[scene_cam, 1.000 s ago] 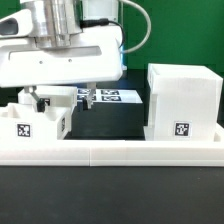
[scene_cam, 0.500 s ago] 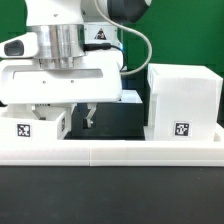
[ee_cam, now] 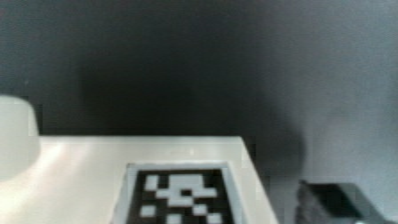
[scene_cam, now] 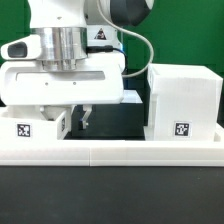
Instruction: Assemble drawer
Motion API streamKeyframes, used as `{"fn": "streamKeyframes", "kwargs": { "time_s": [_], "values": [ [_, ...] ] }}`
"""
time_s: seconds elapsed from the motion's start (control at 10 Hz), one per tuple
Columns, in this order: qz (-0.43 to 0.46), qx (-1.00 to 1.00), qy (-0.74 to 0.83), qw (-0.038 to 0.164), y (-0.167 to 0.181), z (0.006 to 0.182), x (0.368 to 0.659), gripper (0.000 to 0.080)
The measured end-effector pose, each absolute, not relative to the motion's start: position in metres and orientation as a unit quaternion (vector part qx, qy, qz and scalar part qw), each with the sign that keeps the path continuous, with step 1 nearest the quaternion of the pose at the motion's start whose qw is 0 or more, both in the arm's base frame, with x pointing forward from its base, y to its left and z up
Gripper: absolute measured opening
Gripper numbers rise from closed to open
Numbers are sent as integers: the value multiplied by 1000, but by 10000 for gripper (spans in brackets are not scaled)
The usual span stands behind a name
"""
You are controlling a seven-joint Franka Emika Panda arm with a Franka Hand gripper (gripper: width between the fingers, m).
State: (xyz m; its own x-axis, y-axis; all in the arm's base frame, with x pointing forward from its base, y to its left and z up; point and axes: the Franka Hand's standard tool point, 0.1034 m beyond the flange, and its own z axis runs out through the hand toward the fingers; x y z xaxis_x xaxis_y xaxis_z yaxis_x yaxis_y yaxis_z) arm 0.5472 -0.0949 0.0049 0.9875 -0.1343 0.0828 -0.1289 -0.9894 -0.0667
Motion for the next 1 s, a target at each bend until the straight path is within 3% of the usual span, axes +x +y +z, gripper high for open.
{"fn": "streamKeyframes", "kwargs": {
  "time_s": [0.1,0.2,0.3,1.0],
  "values": [
    [-44,-996,66,31,-95,5,547,232],
    [-44,-996,65,31,-94,5,547,232],
    [-44,-997,63,30,-93,5,548,57],
    [-48,-998,35,30,-92,14,551,42]
  ]
}}
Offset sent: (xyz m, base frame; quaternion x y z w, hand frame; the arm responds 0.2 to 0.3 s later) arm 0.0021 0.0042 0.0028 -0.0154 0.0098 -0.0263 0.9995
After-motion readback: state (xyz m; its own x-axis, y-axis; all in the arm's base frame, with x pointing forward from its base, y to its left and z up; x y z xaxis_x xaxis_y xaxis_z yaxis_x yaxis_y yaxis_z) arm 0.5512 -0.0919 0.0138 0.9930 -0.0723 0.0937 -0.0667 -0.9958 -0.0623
